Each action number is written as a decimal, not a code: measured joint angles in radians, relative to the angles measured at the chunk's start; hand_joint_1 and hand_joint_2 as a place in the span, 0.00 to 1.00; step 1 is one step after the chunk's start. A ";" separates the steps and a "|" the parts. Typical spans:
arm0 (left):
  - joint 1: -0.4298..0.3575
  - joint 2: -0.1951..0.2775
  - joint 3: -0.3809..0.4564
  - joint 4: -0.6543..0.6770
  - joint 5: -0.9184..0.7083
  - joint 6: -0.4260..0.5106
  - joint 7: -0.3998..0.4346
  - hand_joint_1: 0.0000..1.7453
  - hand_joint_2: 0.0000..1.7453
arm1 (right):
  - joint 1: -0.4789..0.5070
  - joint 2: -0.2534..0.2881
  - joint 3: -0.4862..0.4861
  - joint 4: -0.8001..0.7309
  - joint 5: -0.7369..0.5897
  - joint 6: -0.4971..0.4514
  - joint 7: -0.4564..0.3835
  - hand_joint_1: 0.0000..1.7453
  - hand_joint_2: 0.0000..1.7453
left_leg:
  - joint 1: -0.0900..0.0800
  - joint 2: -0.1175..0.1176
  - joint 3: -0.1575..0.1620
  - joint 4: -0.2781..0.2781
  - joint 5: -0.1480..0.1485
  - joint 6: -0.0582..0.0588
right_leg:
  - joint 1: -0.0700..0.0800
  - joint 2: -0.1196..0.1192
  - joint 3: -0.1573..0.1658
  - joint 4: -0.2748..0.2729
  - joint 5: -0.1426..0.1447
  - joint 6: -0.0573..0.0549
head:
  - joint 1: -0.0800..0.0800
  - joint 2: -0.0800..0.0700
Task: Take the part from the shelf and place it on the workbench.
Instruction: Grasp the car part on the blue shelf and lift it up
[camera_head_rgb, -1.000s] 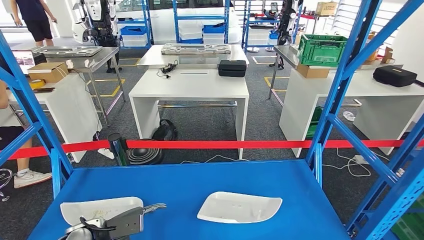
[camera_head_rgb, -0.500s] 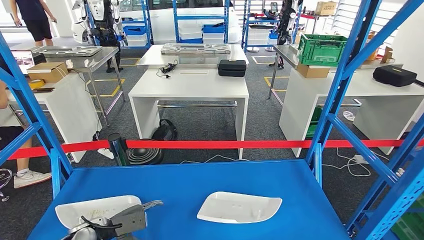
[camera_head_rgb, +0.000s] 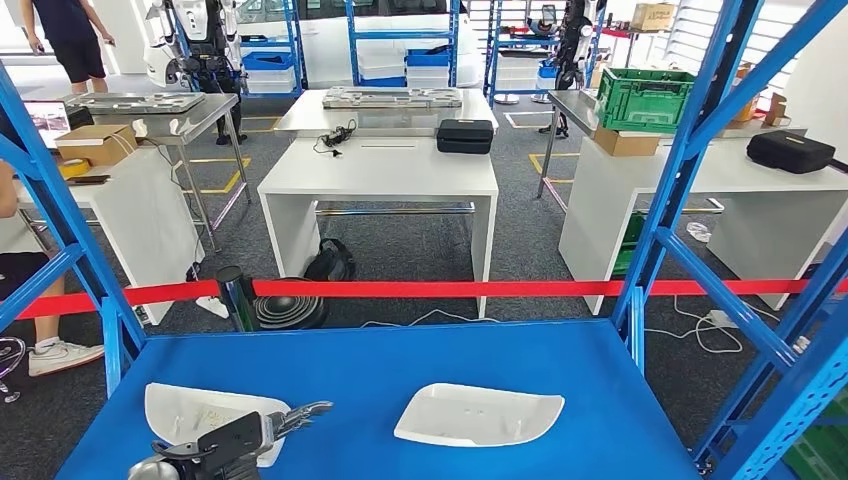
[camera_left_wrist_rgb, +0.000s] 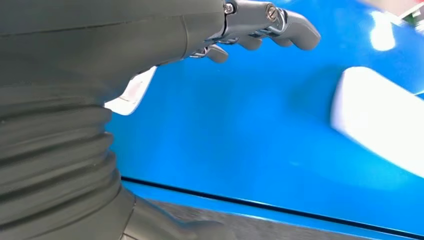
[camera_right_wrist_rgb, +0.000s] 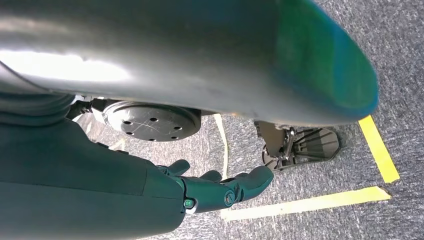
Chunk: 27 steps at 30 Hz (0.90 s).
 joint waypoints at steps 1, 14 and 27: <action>0.007 0.000 0.015 -0.012 0.011 -0.010 0.000 0.00 1.00 | 0.000 0.000 0.000 0.000 0.000 0.000 0.000 0.00 0.00 | 0.000 0.000 0.000 0.000 0.000 0.000 | 0.000 0.000 0.000 0.000 0.000 0.000 | 0.000 0.000; 0.045 -0.032 0.195 -0.089 0.036 -0.055 0.000 0.00 1.00 | 0.000 0.000 -0.011 0.000 -0.006 0.000 0.000 0.00 0.00 | 0.000 0.000 0.000 0.000 0.000 0.000 | 0.000 0.000 0.000 0.000 0.000 0.000 | 0.000 0.000; 0.019 -0.039 0.185 -0.012 -0.124 0.218 0.000 0.00 1.00 | 0.000 0.000 -0.013 0.000 -0.003 0.000 0.000 0.00 0.00 | 0.000 0.000 0.000 0.000 0.000 0.000 | 0.000 0.000 -0.001 0.000 0.000 0.000 | 0.000 0.000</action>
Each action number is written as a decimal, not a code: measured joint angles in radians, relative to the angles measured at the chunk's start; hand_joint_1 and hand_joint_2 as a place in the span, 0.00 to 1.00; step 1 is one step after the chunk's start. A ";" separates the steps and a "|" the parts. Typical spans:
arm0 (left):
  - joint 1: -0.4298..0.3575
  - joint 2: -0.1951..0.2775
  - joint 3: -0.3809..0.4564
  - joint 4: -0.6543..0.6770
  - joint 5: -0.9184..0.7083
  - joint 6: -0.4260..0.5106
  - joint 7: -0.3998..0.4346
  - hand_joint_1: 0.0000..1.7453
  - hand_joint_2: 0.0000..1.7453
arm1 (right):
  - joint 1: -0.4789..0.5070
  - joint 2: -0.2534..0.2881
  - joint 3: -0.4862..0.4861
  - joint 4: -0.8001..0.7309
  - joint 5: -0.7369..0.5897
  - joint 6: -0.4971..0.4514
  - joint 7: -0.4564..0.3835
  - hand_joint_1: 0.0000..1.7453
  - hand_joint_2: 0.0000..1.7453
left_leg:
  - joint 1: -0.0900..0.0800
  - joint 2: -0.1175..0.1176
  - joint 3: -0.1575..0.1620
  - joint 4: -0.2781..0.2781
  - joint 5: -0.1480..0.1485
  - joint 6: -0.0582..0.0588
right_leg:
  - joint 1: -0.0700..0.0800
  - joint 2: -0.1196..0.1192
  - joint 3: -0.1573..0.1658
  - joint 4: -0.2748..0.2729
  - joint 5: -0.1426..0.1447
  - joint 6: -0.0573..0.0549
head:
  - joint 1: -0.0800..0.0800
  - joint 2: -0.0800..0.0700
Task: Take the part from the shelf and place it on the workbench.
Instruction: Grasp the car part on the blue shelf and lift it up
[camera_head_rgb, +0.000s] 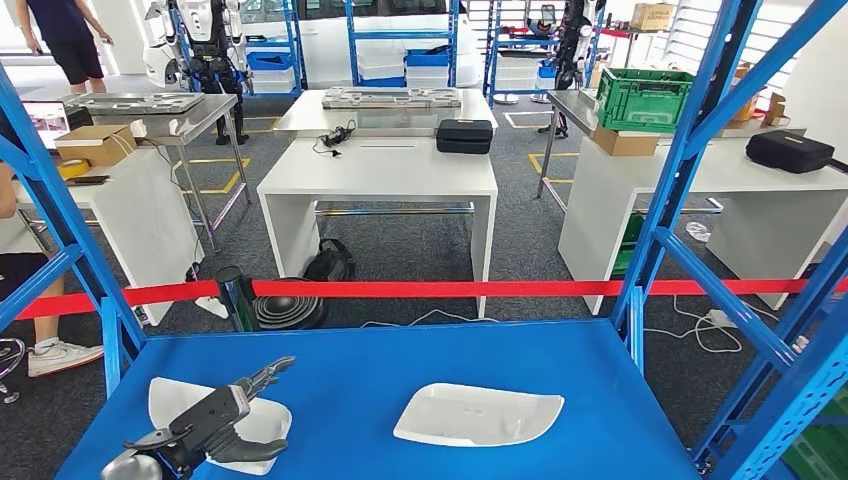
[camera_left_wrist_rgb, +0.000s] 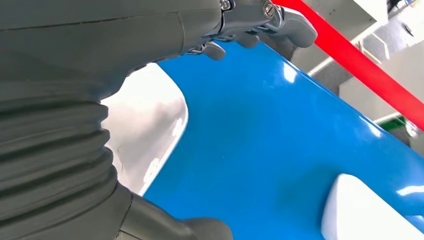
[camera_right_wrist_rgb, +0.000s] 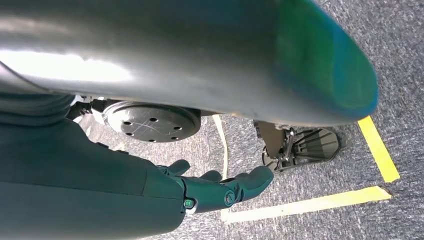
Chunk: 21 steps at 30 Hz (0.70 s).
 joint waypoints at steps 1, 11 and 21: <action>-0.004 0.000 -0.005 0.009 -0.019 0.031 0.000 0.00 1.00 | 0.000 0.000 0.000 0.000 0.002 0.000 0.000 0.00 0.00 | 0.000 0.000 0.000 0.000 0.000 0.000 | 0.000 0.000 0.000 0.000 0.000 0.000 | 0.000 0.000; -0.021 0.022 -0.058 0.056 -0.061 0.075 0.000 0.00 1.00 | 0.000 0.000 0.000 0.000 0.019 0.003 0.000 0.00 0.00 | 0.000 0.000 0.000 0.000 0.000 0.000 | 0.000 0.000 0.000 0.000 0.000 0.000 | 0.000 0.000; -0.022 0.117 -0.100 0.009 0.007 -0.078 0.000 0.00 1.00 | 0.000 0.000 0.000 0.000 0.021 0.003 0.000 0.00 0.00 | 0.000 0.000 0.000 0.000 0.000 0.000 | 0.000 0.000 0.000 0.001 -0.001 0.000 | 0.000 0.000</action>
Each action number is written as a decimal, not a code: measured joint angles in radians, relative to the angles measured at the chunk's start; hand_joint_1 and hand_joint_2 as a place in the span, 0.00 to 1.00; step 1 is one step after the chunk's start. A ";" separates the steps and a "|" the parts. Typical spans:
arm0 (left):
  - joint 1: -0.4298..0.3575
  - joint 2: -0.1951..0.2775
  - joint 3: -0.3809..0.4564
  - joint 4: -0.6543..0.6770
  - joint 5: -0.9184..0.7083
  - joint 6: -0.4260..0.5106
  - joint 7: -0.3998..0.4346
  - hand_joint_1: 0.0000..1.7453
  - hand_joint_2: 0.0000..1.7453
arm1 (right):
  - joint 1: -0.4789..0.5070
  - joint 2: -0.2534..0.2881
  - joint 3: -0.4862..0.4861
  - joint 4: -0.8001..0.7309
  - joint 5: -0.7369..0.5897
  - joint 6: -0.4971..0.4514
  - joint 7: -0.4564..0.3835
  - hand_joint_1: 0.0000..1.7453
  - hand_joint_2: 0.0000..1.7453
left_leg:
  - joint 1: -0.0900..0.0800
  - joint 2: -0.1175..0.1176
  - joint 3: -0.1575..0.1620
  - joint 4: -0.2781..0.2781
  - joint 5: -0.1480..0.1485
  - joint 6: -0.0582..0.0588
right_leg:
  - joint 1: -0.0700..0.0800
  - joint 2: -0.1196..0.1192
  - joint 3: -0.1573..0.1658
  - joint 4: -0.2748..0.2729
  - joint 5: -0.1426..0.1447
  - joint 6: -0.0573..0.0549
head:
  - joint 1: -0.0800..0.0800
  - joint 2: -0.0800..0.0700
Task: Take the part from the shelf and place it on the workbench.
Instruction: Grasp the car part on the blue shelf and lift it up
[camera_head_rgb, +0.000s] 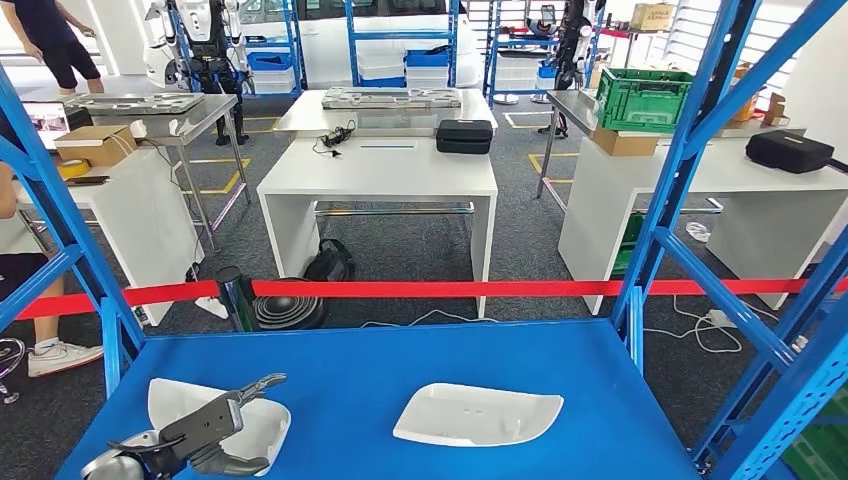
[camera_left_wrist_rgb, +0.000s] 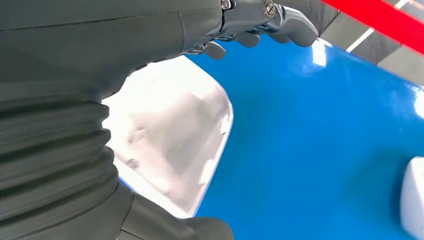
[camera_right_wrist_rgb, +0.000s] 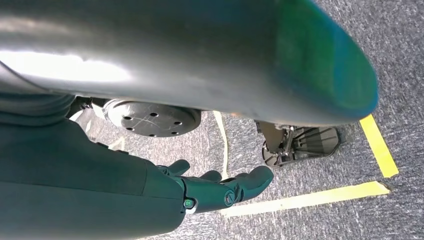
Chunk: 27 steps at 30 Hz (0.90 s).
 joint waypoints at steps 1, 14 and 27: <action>-0.002 0.012 -0.004 -0.006 0.012 -0.016 0.000 0.00 1.00 | 0.000 0.000 0.000 0.000 -0.002 0.000 0.000 0.00 0.00 | 0.000 0.000 0.000 0.000 0.000 0.000 | 0.000 0.000 0.000 0.000 0.000 0.000 | 0.000 0.000; -0.049 0.112 -0.054 -0.044 -0.012 -0.026 0.000 0.00 1.00 | 0.000 0.001 -0.006 0.000 -0.013 -0.003 0.000 0.00 0.00 | 0.000 0.000 0.000 0.000 0.000 0.000 | 0.000 0.000 0.000 0.000 0.000 0.000 | 0.000 0.000; -0.064 0.121 -0.215 0.011 -0.194 0.100 0.000 0.00 1.00 | 0.000 0.001 -0.006 0.000 0.002 -0.003 0.000 0.00 0.00 | 0.000 0.000 0.000 0.000 0.000 0.000 | 0.000 0.000 0.000 0.000 0.000 0.000 | 0.000 0.000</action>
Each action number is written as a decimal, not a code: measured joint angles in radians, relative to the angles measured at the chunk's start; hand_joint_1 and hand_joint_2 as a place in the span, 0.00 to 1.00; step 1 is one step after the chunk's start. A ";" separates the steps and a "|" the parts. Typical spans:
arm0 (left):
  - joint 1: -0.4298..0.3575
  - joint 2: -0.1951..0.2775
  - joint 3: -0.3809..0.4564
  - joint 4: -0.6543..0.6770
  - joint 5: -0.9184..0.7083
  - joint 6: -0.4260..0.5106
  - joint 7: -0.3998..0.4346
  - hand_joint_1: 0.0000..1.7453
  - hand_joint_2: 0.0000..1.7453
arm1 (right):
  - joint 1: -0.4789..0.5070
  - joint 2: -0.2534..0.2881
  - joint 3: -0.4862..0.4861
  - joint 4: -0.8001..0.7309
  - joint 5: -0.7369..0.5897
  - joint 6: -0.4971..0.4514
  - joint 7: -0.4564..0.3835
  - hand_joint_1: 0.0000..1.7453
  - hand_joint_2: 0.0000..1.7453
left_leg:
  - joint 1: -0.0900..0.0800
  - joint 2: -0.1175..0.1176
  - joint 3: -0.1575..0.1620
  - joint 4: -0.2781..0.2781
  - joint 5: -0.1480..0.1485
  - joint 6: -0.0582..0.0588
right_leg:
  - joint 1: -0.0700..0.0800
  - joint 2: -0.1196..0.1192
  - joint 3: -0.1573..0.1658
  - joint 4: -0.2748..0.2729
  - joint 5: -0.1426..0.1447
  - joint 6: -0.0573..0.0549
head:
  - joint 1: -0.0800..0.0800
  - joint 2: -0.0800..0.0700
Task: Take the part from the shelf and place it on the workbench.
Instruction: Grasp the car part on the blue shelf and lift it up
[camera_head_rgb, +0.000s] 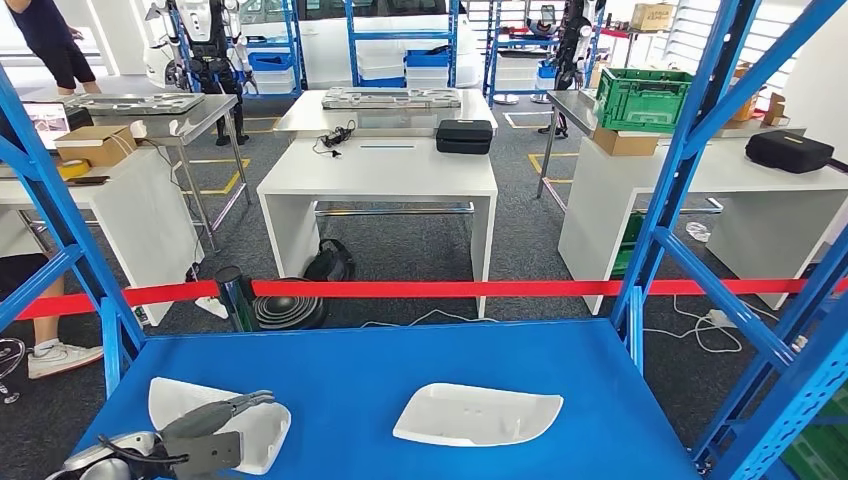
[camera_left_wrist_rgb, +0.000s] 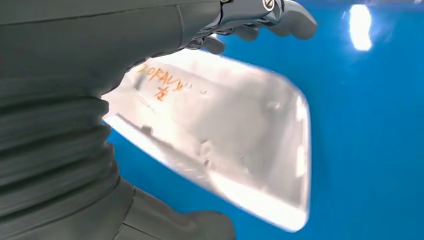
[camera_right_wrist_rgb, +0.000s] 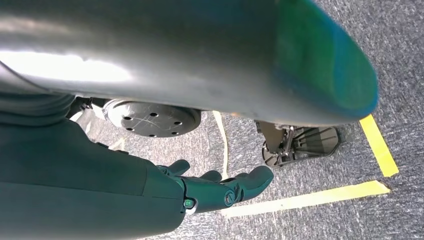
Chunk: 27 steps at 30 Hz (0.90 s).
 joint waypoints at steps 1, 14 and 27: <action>-0.005 0.001 -0.016 0.006 -0.012 0.004 0.000 0.00 1.00 | 0.000 0.000 0.000 0.000 0.000 0.000 0.000 0.00 0.00 | 0.000 0.000 0.000 0.000 0.000 0.000 | 0.000 0.000 0.000 0.000 0.000 0.000 | 0.000 0.000; -0.079 -0.043 -0.130 0.129 -0.215 0.183 0.021 0.03 1.00 | 0.000 0.000 -0.007 0.000 -0.002 -0.009 0.000 0.00 0.00 | 0.000 0.000 0.000 0.000 0.000 0.000 | 0.000 0.000 0.000 0.000 0.000 0.000 | 0.000 0.000; -0.075 -0.060 -0.143 0.153 -0.246 0.205 0.020 1.00 1.00 | 0.000 0.000 -0.009 0.000 0.003 -0.007 0.000 0.00 0.00 | 0.000 0.000 0.000 0.000 0.000 0.000 | 0.000 0.000 0.000 0.000 0.000 0.000 | 0.000 0.000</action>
